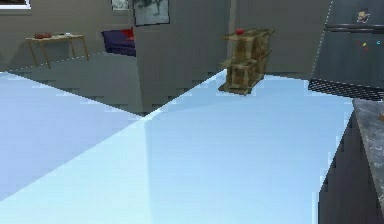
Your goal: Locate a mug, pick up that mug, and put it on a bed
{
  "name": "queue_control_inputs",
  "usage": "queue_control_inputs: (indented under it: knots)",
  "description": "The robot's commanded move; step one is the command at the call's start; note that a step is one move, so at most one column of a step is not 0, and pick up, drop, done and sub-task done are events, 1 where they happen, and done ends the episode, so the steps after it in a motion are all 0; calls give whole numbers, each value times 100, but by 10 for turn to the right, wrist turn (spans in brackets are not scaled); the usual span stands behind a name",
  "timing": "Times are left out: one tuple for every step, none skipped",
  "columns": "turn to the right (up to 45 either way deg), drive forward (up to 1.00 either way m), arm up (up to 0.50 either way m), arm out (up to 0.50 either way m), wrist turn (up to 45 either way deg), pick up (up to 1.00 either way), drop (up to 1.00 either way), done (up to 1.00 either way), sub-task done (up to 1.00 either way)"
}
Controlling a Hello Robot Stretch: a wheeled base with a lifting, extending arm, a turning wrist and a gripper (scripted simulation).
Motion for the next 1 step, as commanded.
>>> queue_control_inputs:
  knots:
    - [0, 0, 6, 0, 0, 0, 0, 0, 0]
